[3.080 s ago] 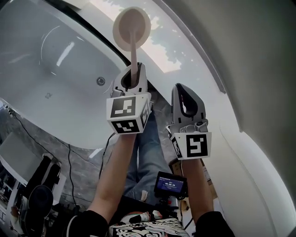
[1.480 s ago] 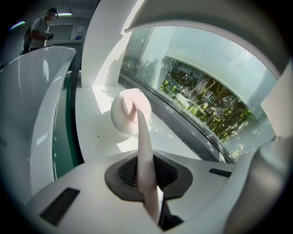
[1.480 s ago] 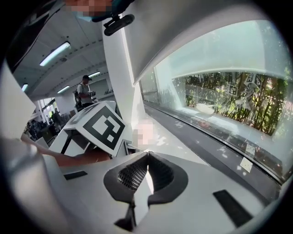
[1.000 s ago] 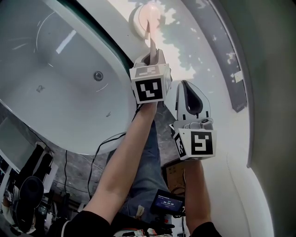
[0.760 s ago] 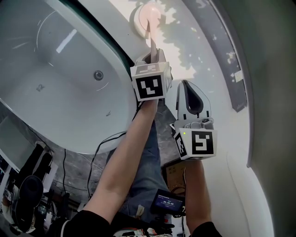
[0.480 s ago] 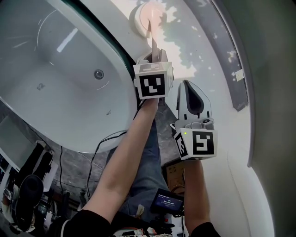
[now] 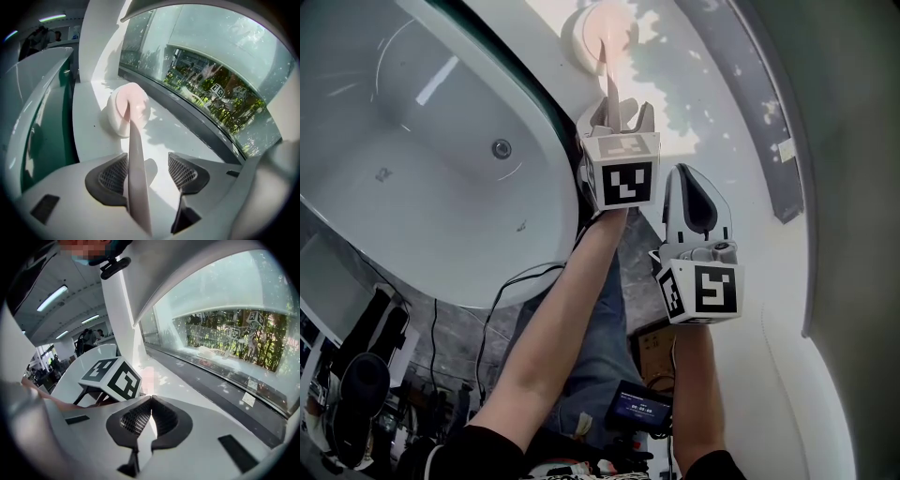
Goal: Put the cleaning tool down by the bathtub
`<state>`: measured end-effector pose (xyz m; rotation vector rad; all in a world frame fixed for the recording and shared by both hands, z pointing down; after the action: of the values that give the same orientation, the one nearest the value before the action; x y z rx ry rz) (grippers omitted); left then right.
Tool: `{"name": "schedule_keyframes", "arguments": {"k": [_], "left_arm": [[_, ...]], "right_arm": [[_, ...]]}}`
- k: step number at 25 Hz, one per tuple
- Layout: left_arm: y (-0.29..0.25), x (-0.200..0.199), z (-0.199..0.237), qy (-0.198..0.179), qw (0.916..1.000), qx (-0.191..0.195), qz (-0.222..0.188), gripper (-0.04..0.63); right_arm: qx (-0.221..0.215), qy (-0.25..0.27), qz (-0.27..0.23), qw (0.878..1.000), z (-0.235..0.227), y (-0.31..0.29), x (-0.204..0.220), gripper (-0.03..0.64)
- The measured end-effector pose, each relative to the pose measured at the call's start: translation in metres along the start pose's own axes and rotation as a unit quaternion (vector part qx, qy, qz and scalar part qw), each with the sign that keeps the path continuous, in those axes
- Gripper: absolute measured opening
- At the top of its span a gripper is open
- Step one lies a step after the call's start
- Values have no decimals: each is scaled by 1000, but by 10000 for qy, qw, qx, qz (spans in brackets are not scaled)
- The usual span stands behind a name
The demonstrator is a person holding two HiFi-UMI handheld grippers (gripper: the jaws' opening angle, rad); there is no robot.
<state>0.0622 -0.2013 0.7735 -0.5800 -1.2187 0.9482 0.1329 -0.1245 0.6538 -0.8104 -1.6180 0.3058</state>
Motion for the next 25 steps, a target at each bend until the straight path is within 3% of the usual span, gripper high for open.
{"name": "schedule_keyframes", "arguments": {"k": [15, 20, 25], "left_arm": [[36, -12, 0, -47, 9981, -231, -577, 267], [55, -34, -3, 118, 9937, 18, -1115, 267], [75, -48, -14, -162, 9918, 354, -1217, 265]], "right_arm": [[91, -107, -71, 9999, 5, 2, -6, 26], [142, -203, -100, 9996, 4, 5, -9, 26], [220, -239, -172, 9993, 6, 12, -23, 26]]}}
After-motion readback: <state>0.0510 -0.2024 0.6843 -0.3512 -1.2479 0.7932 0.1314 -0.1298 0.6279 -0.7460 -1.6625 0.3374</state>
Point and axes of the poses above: the fingertips, and each gripper's own axes: y backward along the fingers, z to its left, x out of its underside, the point moved 2 cm from there along y, backward along the fingers, and after that the axes turned 1 degree about -y, right-handed, at the moved point
